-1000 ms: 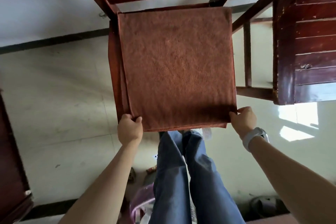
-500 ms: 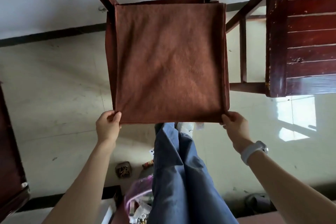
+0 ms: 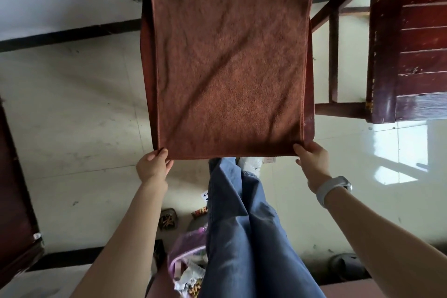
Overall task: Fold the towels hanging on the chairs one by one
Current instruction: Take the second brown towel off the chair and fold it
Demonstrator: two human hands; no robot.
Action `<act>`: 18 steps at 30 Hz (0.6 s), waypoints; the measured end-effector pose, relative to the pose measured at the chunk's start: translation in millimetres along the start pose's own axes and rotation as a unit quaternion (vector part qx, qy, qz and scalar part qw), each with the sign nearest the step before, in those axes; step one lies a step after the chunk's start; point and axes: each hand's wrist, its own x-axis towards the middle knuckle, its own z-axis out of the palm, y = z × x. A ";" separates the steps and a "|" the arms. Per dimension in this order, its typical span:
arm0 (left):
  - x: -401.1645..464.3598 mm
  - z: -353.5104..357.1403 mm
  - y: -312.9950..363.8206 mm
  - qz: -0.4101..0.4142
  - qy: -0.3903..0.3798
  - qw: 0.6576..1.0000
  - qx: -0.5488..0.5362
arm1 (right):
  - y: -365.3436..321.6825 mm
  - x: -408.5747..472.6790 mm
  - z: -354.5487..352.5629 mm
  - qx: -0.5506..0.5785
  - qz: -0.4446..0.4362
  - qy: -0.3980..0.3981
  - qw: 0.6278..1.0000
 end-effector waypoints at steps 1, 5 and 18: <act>0.2 -1.6 0.5 -0.008 -0.004 1.000 -0.009 | -2.8 -1.9 0.0 0.020 0.000 -0.002 1.000; 1.0 -7.4 0.8 -0.026 -0.030 0.999 -0.011 | -7.3 -6.5 -4.5 0.036 -0.017 -0.018 0.999; -7.9 5.3 -3.8 0.141 0.050 0.976 0.161 | -14.7 -5.8 -6.2 -0.078 -0.123 -0.010 0.989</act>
